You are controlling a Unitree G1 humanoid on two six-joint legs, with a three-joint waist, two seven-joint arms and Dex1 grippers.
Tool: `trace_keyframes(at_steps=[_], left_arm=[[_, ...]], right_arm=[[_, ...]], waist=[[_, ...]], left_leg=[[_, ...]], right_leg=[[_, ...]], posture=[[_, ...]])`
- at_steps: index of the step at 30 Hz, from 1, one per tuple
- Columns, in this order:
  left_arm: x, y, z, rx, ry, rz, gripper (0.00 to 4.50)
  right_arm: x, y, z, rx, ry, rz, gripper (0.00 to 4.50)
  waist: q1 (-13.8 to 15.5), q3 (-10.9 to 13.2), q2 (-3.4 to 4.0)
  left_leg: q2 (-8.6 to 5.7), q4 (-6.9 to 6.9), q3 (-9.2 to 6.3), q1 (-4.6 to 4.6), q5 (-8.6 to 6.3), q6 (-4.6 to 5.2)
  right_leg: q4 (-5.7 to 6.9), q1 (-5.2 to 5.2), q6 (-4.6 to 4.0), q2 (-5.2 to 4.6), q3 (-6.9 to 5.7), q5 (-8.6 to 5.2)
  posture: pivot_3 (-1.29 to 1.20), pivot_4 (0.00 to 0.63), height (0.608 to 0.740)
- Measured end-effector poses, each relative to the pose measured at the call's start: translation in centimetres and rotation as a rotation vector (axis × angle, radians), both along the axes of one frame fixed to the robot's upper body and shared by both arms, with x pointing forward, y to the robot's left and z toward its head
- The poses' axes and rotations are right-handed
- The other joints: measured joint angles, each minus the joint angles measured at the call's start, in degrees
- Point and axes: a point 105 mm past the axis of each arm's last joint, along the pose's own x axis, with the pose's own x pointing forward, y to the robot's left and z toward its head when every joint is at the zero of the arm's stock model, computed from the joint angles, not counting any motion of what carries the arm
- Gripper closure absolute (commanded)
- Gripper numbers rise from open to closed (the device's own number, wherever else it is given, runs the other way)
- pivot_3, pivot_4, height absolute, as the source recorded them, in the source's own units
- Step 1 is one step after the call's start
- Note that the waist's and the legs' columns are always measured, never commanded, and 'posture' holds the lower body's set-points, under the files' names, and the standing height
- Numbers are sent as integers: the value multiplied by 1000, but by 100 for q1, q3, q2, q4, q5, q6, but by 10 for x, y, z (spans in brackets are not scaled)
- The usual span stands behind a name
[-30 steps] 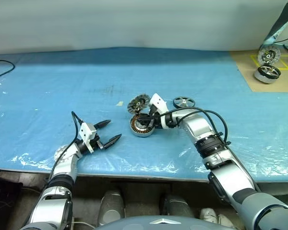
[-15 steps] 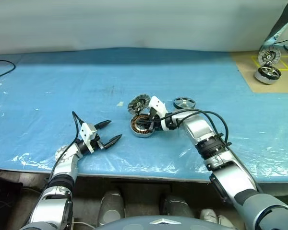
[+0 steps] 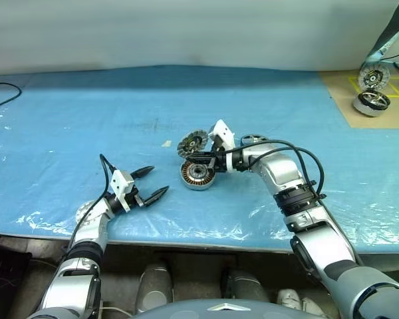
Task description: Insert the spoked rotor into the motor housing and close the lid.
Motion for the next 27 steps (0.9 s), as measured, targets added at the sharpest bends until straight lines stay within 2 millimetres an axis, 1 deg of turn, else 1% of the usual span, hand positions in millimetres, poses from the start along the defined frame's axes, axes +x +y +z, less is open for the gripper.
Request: trace_keyframes(at_steps=[2, 5, 8, 13, 15, 16, 18, 20, 21, 25, 27], left_arm=[[0, 0, 0, 0, 0, 1, 0], [0, 1, -1, 0, 4, 4, 0], [0, 0, -1, 0, 6, 3, 0], [0, 0, -1, 1, 7, 3, 0], [0, 0, -1, 1, 6, 3, 0], [0, 0, -1, 1, 4, 2, 0], [0, 0, -1, 1, 3, 0, 0], [0, 0, -1, 1, 2, -2, 0], [0, 0, -1, 2, 2, -2, 0], [-1, 0, -1, 2, 3, -2, 0], [-1, 0, -1, 2, 3, -2, 0]], right_arm=[[-1, -4, -15, -62, 6, -1, 4463], [1, -6, -21, -100, -38, 4, 4463], [2, -9, -21, -156, -110, 33, 4463], [1, -9, -19, -142, -128, 36, 4463], [1, -7, -18, -99, -91, 22, 4463], [0, -5, -16, -47, -44, 10, 4463], [-3, 1, -6, 51, 16, 8, 4463], [-5, 3, 4, 87, 17, 20, 4463], [-5, 3, 5, 85, 14, 22, 4463], [-6, -3, -5, 27, 19, 16, 4463], [-8, -6, -16, -33, 15, 26, 4463]], waist=[[-3, 0, 0], [-9, -1, 1], [-8, -2, -1], [-7, -2, 0], [-8, -1, -1], [-8, 0, -2], [-1, 0, -1], [3, 0, -1], [3, 0, -1], [2, 0, -1], [2, 0, -1]], left_leg=[[0, 0, 0, 1, 0, 0], [-1, 0, 0, 12, 0, 0], [-2, 0, 0, 22, 0, 0], [-1, -1, 0, 23, -1, 1], [-1, 0, 0, 20, -1, 1], [-1, 0, 0, 17, -1, 2], [-1, 0, 0, 8, -1, 2], [0, 0, 0, 8, -1, 2], [0, 0, 0, 8, -1, 2], [0, 0, 0, 7, 0, 1], [-1, 0, 0, 7, 0, 1]], right_leg=[[0, 0, 5, 0, 0, 3], [1, 9, 1, 0, 2, 1], [-2, 20, -3, -1, 3, -3], [-2, 20, -4, 0, 3, -4], [-2, 18, -4, 0, 3, -4], [-2, 13, -4, 0, 3, -3], [0, 6, -5, 0, 3, -3], [-1, 7, -4, 0, 1, -3], [-1, 8, -5, 0, 1, -3], [-1, 6, -4, 0, 1, -3], [-2, 7, -4, 0, 1, -3]], posture=[[0, 150, 740], [0, 150, 740], [0, 150, 740], [0, 150, 740], [0, 150, 740], [0, 150, 740], [0, 150, 740], [0, 150, 740], [0, 150, 740], [0, 150, 740], [0, 150, 740]])
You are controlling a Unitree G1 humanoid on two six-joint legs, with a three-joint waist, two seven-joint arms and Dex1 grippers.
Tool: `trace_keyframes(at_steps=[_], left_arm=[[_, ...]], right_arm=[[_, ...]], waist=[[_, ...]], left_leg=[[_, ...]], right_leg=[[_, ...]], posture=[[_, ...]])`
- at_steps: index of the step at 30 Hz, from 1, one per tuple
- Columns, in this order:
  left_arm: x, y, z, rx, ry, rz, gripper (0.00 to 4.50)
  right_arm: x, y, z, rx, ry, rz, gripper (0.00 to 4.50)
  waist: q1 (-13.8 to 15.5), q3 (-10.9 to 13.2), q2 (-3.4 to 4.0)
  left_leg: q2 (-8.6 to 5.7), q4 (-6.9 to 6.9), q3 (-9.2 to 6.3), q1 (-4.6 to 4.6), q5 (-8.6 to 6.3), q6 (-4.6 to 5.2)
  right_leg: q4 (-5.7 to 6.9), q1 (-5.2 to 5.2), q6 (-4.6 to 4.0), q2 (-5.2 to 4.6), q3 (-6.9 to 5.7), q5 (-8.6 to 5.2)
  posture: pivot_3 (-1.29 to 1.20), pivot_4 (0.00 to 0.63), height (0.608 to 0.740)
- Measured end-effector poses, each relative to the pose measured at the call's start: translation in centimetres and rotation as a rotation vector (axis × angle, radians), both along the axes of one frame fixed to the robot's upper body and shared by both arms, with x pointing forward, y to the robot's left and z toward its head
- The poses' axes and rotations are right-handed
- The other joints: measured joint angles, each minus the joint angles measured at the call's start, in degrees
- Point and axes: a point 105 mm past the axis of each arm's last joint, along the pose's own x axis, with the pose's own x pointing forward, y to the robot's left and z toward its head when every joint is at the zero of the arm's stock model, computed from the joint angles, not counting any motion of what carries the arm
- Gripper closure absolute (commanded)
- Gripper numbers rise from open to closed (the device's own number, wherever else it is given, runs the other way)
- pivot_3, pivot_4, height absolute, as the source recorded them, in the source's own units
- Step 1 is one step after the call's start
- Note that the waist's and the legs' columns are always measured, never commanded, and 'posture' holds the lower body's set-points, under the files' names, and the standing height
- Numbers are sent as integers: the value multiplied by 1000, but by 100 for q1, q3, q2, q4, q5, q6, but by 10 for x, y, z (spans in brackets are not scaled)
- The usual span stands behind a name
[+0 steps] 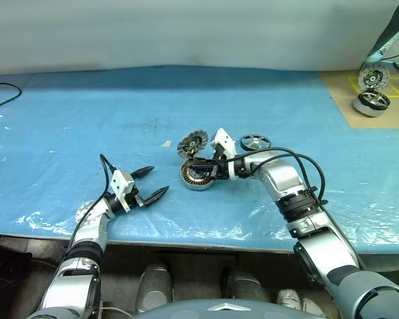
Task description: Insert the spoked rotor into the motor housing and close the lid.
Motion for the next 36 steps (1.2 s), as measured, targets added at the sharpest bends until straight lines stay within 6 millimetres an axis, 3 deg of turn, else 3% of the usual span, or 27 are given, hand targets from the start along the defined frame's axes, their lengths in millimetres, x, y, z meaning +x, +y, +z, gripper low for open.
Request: trace_keyframes(at_steps=[8, 15, 20, 24, 27, 32, 36], left_arm=[[-1, 0, -2, 2, 6, 0, 0], [-2, 0, -1, 3, -1, -2, 0], [-2, 0, 0, 4, -2, -5, 0], [-2, 0, 0, 3, -2, -6, 0], [-2, 0, 0, 3, -3, -6, 0], [-2, 1, -1, 3, 1, -3, 0], [-3, -1, 0, 1, -2, -23, 0]], right_arm=[[1, 2, -8, -118, -142, 56, 4463], [2, 3, 10, 127, 71, -33, 4463], [6, 1, 26, 167, 57, -41, 4463], [7, 1, 17, 94, 21, -40, 4463], [5, -3, -3, -38, -19, -15, 4463], [4, -2, -5, -99, -123, 33, 4463], [5, -3, -2, -76, -107, 19, 4463]], waist=[[-9, -2, -1], [-3, -1, -1], [-4, -1, -2], [-4, -1, -2], [-4, -1, -2], [-14, -3, -1], [-9, -1, -2]], left_leg=[[-1, 0, 0, 13, -1, 1], [0, -1, 0, -8, 0, 1], [1, 0, 0, -9, 0, 0], [0, 0, 0, -12, 0, -1], [-1, 0, 0, -12, 0, -1], [-2, 1, 0, -2, 0, -1], [-1, 1, 0, -6, 0, 0]], right_leg=[[-4, 10, 1, -1, 4, -2], [-1, -9, -1, 0, 2, 0], [-1, -8, 3, 1, -1, 2], [-2, -11, 5, 0, -2, 3], [-2, -10, 16, 0, -2, 9], [-2, -1, 16, 0, 1, 9], [-2, -4, 13, 0, 1, 8]], posture=[[0, 150, 740], [0, 150, 740], [0, 150, 740], [0, 150, 740], [0, 150, 740], [0, 150, 740], [0, 150, 740]])
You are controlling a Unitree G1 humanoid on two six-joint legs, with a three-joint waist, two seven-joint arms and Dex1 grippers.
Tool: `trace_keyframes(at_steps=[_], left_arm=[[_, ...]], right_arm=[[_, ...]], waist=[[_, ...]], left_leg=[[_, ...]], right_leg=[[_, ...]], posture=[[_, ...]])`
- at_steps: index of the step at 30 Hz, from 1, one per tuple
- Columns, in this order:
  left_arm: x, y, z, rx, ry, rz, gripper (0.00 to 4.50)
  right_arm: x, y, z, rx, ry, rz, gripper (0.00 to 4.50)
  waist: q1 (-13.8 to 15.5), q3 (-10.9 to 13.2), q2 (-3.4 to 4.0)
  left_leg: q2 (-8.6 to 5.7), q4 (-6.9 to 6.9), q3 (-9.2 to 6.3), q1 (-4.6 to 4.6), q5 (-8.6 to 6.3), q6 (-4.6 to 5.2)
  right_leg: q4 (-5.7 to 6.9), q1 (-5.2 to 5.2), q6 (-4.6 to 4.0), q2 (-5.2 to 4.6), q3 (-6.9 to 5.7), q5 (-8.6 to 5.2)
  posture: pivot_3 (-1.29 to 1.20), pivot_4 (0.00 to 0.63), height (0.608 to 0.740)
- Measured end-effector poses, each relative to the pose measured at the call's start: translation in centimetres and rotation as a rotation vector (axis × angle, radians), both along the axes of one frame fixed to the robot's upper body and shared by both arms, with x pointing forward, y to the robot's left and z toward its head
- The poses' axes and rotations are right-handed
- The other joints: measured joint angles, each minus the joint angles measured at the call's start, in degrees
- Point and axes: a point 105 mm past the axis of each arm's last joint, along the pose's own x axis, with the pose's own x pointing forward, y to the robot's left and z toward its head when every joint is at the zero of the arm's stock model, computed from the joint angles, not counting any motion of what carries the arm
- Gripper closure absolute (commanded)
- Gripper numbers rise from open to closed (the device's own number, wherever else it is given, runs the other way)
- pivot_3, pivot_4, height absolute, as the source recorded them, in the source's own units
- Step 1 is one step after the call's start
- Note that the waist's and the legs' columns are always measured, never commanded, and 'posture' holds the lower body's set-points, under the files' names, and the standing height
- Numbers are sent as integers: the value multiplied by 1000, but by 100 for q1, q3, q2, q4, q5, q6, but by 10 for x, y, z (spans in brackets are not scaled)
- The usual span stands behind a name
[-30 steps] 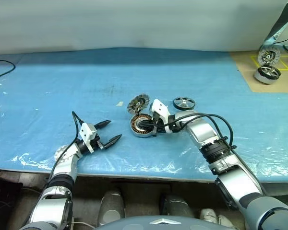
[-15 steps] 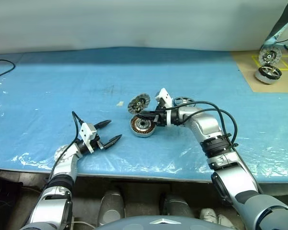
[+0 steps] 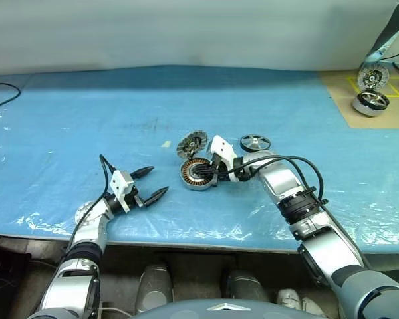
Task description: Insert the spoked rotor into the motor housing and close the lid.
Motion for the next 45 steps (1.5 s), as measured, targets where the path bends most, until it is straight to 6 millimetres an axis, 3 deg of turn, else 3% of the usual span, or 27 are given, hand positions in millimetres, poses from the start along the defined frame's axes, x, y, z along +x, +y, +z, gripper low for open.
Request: trace_keyframes(at_steps=[6, 10, 15, 20, 23, 26, 32, 39, 45], left_arm=[[-5, -6, 5, -29, -22, -82, 0], [-9, -9, 6, -49, -27, -139, 0], [-11, -12, 8, -64, -36, -171, 0], [-12, -14, 7, -69, -35, -179, 0], [-11, -14, 7, -68, -35, -178, 0], [-11, -14, 7, -66, -34, -177, 0], [-11, -13, 6, -63, -31, -172, 0], [-9, -12, 6, -64, -30, -152, 0], [-8, -11, 5, -62, -28, -141, 0]], right_arm=[[7, -16, 16, 71, 31, -80, 4463], [8, -43, 44, 82, -24, -125, 4463], [11, -68, 53, 73, -43, -200, 4463], [38, -105, 52, 31, -105, -410, 4463], [51, -116, 56, 18, -141, -484, 4463], [66, -129, 60, -15, -188, -564, 3902], [74, -152, 50, -153, -176, -615, 1819], [70, -176, 56, -254, -153, -584, 1819], [69, -172, 71, -334, -233, -438, 1819]], waist=[[13, 6, -10], [27, 8, -13], [21, 9, -15], [5, 9, -15], [2, 9, -14], [6, 9, -14], [9, 9, -14], [-4, 9, -15], [-12, 10, -15]], left_leg=[[-6, 9, -2, -62, 1, 0], [-8, 11, -4, -73, 1, 0], [-9, 12, -7, -72, 0, 0], [-8, 33, -5, -68, 0, 0], [-8, 38, -4, -68, 0, 0], [-10, 43, -3, -70, 1, 0], [-10, 54, -1, -75, 1, 1], [-8, 74, -2, -74, 0, 3], [-6, 87, -1, -74, -1, 6]], right_leg=[[1, -39, 16, 0, -5, 13], [1, -36, 20, 1, -18, 15], [4, -35, 24, 0, -22, 17], [8, -28, 25, 0, -20, 18], [10, -28, 24, 0, -18, 19], [17, -26, 24, 0, -19, 19], [28, -25, 23, 1, -24, 19], [48, -26, 22, 0, -23, 18], [64, -29, 19, 0, -22, 17]], posture=[[0, 150, 740], [0, 150, 740], [0, 150, 740], [0, 150, 740], [0, 150, 740], [0, 150, 740], [0, 150, 740], [0, 150, 740], [0, 150, 740]])
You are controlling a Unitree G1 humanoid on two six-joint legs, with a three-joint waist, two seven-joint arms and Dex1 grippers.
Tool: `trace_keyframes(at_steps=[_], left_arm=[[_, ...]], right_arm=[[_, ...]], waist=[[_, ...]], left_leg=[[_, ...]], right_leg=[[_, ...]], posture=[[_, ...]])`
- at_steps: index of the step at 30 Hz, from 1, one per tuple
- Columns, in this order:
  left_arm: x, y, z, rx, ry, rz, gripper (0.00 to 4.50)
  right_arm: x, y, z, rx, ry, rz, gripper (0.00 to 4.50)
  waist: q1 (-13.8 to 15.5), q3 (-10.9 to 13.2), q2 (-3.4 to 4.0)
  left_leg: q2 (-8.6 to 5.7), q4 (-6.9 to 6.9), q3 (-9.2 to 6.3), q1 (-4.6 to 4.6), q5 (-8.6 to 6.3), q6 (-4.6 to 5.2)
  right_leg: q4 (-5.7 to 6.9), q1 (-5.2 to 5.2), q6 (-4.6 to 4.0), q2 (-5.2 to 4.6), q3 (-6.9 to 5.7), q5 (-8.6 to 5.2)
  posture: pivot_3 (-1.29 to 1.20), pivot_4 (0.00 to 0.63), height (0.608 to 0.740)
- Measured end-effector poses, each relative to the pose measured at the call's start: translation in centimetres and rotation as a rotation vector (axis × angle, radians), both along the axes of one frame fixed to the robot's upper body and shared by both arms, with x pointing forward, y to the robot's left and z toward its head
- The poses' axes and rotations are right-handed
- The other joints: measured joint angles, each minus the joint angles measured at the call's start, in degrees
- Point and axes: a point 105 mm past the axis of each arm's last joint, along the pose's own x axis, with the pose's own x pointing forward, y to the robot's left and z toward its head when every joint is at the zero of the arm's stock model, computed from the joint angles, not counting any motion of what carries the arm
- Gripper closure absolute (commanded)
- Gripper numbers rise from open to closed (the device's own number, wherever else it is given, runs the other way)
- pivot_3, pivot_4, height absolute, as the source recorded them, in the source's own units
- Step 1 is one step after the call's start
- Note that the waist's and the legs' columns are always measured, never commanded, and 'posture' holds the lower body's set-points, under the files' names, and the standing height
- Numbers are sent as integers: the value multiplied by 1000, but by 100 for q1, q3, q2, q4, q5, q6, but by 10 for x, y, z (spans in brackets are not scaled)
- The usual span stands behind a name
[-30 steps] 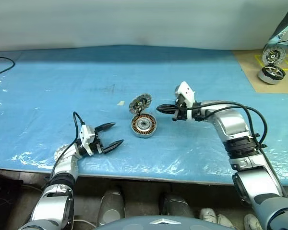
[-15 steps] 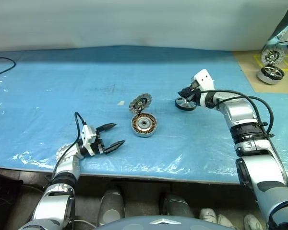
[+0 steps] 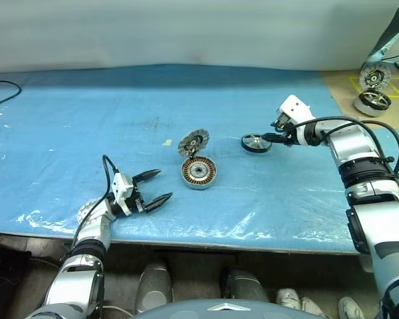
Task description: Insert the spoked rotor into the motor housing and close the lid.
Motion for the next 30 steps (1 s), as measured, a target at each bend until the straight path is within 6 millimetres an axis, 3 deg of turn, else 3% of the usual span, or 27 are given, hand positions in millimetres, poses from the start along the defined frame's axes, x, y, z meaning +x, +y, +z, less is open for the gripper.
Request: trace_keyframes(at_steps=[8, 13, 23, 30], left_arm=[[0, 1, 0, 3, 2, 7, 0], [1, 2, -1, 6, 3, 17, 0], [1, 3, -1, 7, 0, 27, 0], [1, 4, -1, 10, 1, 30, 0]], right_arm=[[9, 0, 1, -176, 21, 82, 1819], [10, 11, -16, -145, 115, 87, 1819], [13, 22, 1, -139, 104, 145, 1819], [12, 22, -14, -147, 145, 124, 1819]], waist=[[-23, 0, 0], [-50, 1, 2], [-61, 1, 2], [-90, 0, 5]], left_leg=[[3, 7, 3, 0, -10, 21], [3, 13, 3, -3, -5, 36], [6, 14, 2, -1, -1, 44], [8, 14, 2, 1, -1, 44]], right_leg=[[17, -5, -29, 0, 0, -16], [27, -9, -34, -1, 0, -18], [28, -8, -39, -1, -1, -20], [29, -9, -42, -1, -1, -21]], posture=[[0, 150, 740], [0, 150, 740], [0, 150, 740], [0, 150, 740]])
